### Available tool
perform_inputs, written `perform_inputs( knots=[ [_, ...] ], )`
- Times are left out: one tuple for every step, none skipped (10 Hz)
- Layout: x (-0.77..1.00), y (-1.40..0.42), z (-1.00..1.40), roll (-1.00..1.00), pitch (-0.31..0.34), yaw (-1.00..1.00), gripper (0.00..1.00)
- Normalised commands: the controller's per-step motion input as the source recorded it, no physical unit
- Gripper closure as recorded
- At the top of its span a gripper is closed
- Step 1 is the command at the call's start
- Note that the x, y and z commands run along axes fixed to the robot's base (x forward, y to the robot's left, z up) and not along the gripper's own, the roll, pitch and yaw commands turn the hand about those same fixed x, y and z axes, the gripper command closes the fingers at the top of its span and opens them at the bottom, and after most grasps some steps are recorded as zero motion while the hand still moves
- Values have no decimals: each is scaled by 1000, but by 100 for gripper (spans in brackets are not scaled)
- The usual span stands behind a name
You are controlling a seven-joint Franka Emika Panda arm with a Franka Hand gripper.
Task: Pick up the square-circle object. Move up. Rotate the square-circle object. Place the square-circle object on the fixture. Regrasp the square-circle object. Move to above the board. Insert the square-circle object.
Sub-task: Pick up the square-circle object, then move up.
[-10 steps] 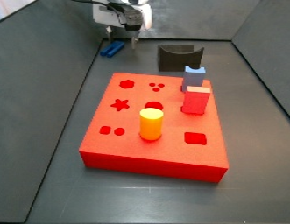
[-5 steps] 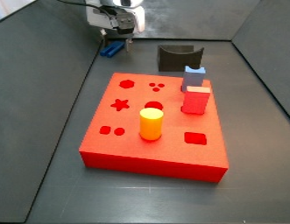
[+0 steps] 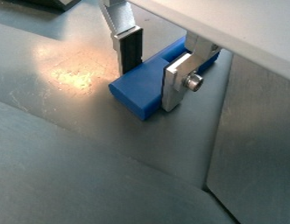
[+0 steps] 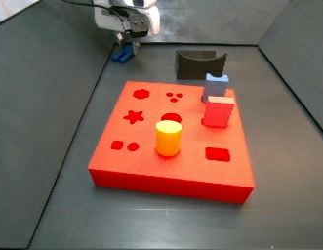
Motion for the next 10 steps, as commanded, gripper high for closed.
perform_inputs(
  knots=[
    [0, 0, 0, 0, 0, 0, 100],
    [0, 0, 0, 0, 0, 0, 100],
    [0, 0, 0, 0, 0, 0, 100],
    [0, 0, 0, 0, 0, 0, 100],
    [0, 0, 0, 0, 0, 0, 100],
    [0, 0, 0, 0, 0, 0, 100],
    [0, 0, 833, 0, 0, 0, 100],
    [52, -49, 826, -6, -9, 14, 100],
    [29, -41, 717, -1, 41, 14, 100],
    [20, -19, 618, 13, 82, 8, 100]
  ],
)
